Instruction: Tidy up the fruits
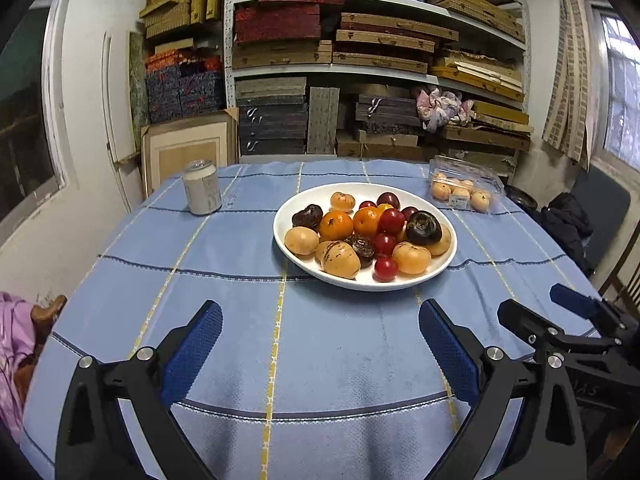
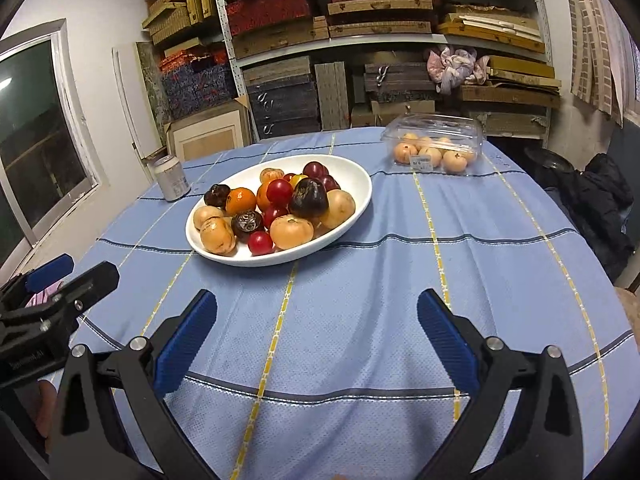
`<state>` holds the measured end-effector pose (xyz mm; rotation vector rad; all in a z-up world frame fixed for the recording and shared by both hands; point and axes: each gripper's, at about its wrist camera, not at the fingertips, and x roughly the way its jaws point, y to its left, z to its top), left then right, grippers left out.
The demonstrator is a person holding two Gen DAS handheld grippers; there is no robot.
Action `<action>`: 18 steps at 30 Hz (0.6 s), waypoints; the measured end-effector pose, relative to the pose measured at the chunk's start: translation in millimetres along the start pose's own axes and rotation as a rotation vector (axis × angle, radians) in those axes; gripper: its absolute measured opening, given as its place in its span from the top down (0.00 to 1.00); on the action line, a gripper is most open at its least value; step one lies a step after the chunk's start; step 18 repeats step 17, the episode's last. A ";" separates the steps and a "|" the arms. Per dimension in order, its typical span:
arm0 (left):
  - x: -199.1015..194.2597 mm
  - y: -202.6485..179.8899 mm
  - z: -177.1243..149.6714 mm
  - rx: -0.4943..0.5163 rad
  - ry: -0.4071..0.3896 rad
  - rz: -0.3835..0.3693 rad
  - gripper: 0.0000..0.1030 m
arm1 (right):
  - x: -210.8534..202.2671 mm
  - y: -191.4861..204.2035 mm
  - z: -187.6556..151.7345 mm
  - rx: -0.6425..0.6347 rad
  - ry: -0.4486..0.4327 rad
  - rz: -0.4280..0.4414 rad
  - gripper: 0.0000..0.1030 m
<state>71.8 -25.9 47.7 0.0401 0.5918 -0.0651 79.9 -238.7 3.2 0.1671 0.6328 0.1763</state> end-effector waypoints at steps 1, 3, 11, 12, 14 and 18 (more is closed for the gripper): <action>-0.5 -1.6 -0.7 0.006 -0.004 0.003 0.04 | 0.0 0.0 0.0 0.000 0.000 0.000 0.04; -1.4 -3.6 -1.5 0.013 -0.014 0.009 0.04 | 0.1 -0.1 -0.2 0.003 0.001 0.000 0.04; -0.1 -7.0 -0.2 0.027 -0.016 0.015 0.04 | -0.1 -1.5 0.8 0.012 0.005 0.002 0.04; 2.6 -7.0 -0.2 0.022 0.002 0.000 0.04 | -0.7 -1.3 0.5 0.013 0.004 0.003 0.04; 2.9 -9.4 -0.8 0.042 0.000 0.004 0.04 | -0.6 -1.2 0.5 0.013 0.004 0.002 0.04; 2.2 -10.9 -1.4 0.050 -0.004 0.005 0.04 | -0.6 -1.1 0.4 0.012 0.004 0.002 0.04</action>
